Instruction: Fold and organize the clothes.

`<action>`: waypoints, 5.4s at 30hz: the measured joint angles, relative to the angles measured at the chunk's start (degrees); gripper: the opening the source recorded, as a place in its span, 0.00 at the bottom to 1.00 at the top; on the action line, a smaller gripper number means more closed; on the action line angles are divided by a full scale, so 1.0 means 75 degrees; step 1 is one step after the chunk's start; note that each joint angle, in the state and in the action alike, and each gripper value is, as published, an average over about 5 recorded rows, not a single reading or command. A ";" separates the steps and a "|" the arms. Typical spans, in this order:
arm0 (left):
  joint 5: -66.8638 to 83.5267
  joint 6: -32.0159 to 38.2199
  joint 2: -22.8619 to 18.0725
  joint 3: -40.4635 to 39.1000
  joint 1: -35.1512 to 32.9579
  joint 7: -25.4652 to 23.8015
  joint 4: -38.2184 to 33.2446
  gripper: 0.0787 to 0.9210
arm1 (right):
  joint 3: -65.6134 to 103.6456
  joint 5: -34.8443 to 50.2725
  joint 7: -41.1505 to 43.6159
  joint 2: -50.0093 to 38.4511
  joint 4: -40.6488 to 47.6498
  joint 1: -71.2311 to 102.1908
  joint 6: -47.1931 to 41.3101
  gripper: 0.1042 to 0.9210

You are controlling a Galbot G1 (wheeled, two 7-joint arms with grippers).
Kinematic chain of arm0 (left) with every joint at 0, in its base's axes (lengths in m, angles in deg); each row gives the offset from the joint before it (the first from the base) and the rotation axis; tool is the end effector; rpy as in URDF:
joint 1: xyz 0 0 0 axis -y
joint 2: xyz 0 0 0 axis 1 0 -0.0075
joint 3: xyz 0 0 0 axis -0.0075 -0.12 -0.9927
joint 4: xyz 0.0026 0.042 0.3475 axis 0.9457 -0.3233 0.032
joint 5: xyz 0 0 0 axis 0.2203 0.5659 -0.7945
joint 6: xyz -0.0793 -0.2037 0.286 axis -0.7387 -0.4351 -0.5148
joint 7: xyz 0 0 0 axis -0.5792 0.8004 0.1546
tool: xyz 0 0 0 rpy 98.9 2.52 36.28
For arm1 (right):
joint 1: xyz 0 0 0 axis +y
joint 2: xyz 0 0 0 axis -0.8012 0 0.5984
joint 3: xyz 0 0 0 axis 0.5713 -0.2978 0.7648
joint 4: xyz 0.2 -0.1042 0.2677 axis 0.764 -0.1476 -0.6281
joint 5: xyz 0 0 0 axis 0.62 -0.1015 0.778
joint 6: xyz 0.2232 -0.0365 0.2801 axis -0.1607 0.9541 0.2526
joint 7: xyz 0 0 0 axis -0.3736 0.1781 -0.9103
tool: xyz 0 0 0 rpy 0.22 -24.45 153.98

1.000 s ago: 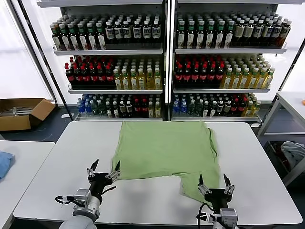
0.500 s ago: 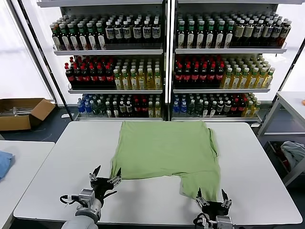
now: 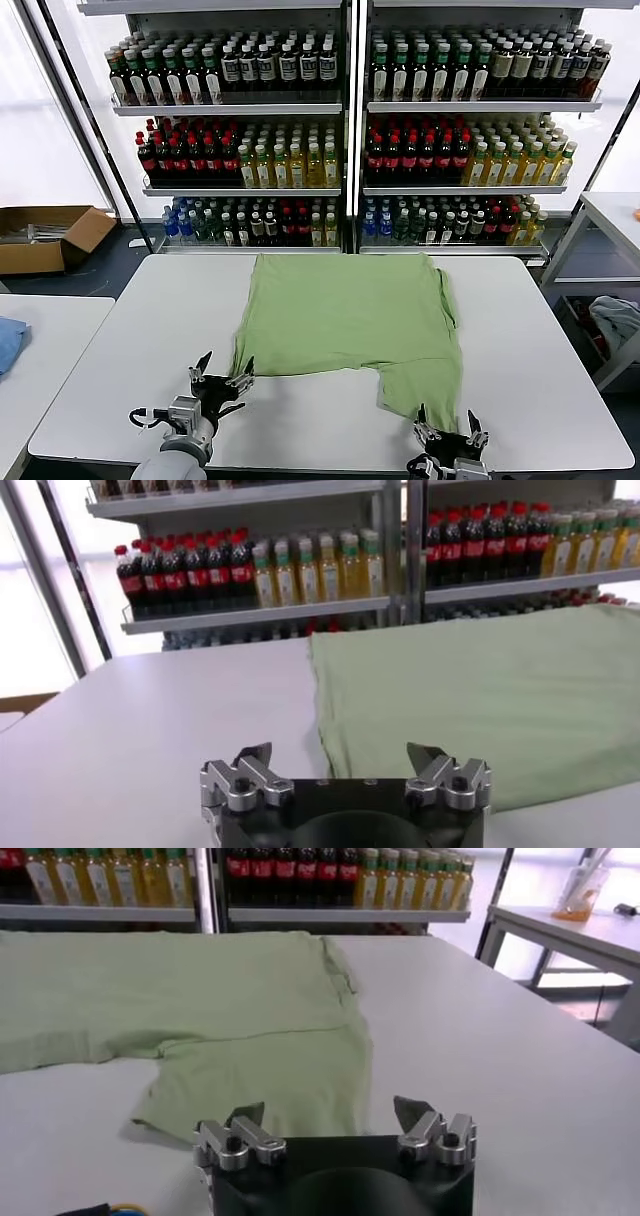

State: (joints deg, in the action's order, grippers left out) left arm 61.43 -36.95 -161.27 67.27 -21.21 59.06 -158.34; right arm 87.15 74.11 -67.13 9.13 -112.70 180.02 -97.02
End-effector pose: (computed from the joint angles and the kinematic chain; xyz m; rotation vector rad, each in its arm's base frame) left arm 0.2298 0.0205 -0.3083 -0.1060 -2.7312 -0.1287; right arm 0.1409 0.0389 -0.2977 -0.2981 -2.6274 0.0234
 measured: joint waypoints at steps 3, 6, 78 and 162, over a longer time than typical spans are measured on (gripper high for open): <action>-0.0015 0.0000 0.0005 -0.0021 -0.0028 -0.0025 0.0045 0.88 | -0.0015 0.0027 -0.0003 0.0012 0.0034 0.0006 0.0023 0.88; -0.0060 0.0003 0.0017 -0.0062 -0.0061 -0.0068 0.0087 0.88 | -0.0030 0.0064 -0.0011 0.0020 0.0077 0.0021 0.0053 0.88; 0.0823 0.0409 0.0038 -0.0589 0.1804 0.0174 0.0777 0.01 | 0.0166 0.0197 0.1417 -0.1293 0.1844 -0.4029 0.0214 0.00; 0.0837 -0.0458 0.0306 -0.0822 0.3165 0.0342 0.2386 0.88 | 0.0605 0.0905 0.0840 -0.0904 0.3208 -0.4681 -0.0887 0.88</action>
State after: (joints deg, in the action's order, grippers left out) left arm 67.71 -40.39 -158.98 61.10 2.53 61.62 -140.45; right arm 91.69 80.89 -60.83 2.35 -88.64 144.91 -103.68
